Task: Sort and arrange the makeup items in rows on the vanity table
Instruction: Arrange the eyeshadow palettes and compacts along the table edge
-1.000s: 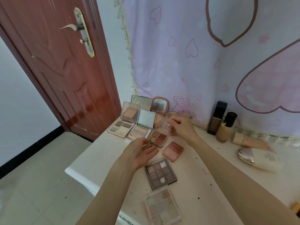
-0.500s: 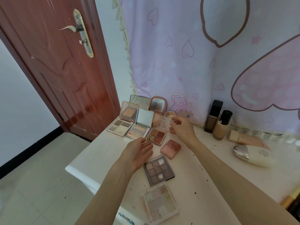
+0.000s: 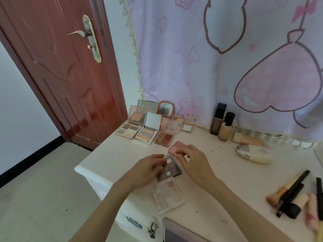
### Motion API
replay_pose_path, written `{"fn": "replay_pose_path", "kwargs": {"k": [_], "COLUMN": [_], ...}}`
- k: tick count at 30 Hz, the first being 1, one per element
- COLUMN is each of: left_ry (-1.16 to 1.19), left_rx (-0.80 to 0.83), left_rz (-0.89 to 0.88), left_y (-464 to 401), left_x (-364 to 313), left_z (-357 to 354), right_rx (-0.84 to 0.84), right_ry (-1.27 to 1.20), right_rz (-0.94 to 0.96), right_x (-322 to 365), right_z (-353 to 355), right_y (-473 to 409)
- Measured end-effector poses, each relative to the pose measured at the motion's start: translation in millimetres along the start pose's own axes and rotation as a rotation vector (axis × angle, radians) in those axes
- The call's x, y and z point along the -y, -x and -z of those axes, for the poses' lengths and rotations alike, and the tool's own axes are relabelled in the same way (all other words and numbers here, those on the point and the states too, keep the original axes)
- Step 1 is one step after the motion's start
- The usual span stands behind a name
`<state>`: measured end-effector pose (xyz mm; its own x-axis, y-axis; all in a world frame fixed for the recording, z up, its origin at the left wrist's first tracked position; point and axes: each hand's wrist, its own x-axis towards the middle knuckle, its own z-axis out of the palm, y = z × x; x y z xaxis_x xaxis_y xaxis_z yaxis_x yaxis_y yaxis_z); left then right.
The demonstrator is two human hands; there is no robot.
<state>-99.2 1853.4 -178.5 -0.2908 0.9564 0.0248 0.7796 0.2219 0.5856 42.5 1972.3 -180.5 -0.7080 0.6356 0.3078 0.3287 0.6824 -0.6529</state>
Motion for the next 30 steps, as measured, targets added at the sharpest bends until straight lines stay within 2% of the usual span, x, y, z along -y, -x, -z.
{"fn": "replay_pose_path", "kwargs": {"k": [4,9,11,16,19,24,26,27,29,30], "left_ry": [-0.157,-0.187,-0.163,-0.105,-0.118,0.027,0.109,0.165,0.293,0.357], "left_rx": [0.019,-0.081,-0.117,-0.168,-0.239,-0.329,-0.37,-0.388,-0.398,-0.393], "left_rz": [-0.05,0.009,0.028,0.091,0.069,0.05,0.026,0.007,-0.031,-0.044], "left_y": [13,27,32,41,40,38,40,41,43,43], "left_x": [12,25,29,32,30,21,13,9,0,-5], "left_z": [-3,-4,-6,-16,-22,-17,-11,-8,0,3], "right_rx": [0.069,0.365,0.425,0.417,0.406,0.332,0.207,0.108,0.001,0.042], "right_ry": [0.17,0.424,0.493,0.636,0.685,0.673,0.58,0.45,0.009,-0.269], "right_rz": [0.11,0.082,0.069,0.033,-0.024,-0.092,-0.024,-0.007,-0.12,-0.214], "right_x": [10,10,7,-5,-16,-21,-15,-10,8,18], "right_z": [-4,-19,-20,-9,0,11,11,10,12,13], "right_y": [32,53,54,45,41,32,30,30,30,30]}}
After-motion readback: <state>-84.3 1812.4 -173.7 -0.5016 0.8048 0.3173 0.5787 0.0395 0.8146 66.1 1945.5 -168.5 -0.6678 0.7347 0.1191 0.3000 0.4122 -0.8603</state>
